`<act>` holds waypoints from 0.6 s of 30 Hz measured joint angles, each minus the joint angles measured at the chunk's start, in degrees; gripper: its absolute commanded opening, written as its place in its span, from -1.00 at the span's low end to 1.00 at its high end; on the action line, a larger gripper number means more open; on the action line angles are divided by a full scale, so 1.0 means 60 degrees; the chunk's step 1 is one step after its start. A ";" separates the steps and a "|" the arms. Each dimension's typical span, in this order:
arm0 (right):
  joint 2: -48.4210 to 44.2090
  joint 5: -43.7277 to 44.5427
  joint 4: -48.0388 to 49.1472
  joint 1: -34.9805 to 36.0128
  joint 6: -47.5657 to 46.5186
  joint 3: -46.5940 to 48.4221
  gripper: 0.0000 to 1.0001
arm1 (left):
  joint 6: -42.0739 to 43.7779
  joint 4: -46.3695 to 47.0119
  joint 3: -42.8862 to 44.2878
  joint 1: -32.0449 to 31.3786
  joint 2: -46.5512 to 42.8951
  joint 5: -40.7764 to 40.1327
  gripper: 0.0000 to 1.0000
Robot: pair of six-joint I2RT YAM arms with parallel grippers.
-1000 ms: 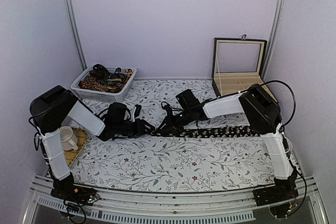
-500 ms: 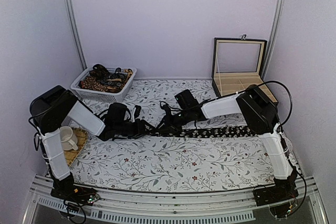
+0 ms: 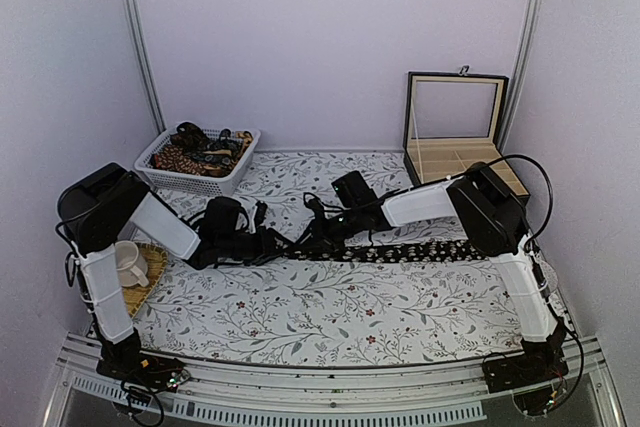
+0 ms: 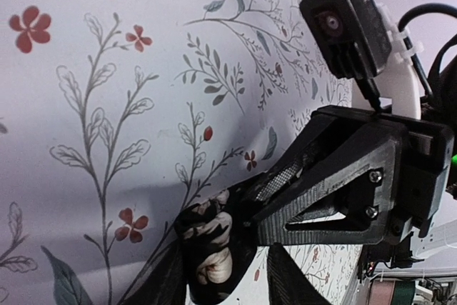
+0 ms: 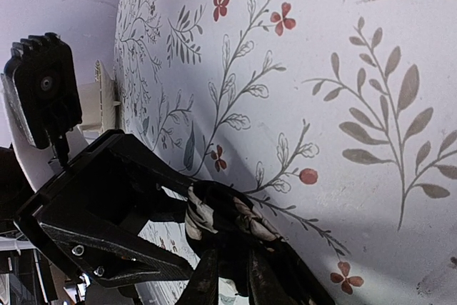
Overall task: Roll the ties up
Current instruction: Roll the tie at the center of the board.
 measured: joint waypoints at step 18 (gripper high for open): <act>-0.0004 -0.0044 0.0091 -0.0047 -0.0091 -0.0015 -0.30 | -0.0557 0.0011 0.0171 0.0066 0.0393 -0.0229 -1.00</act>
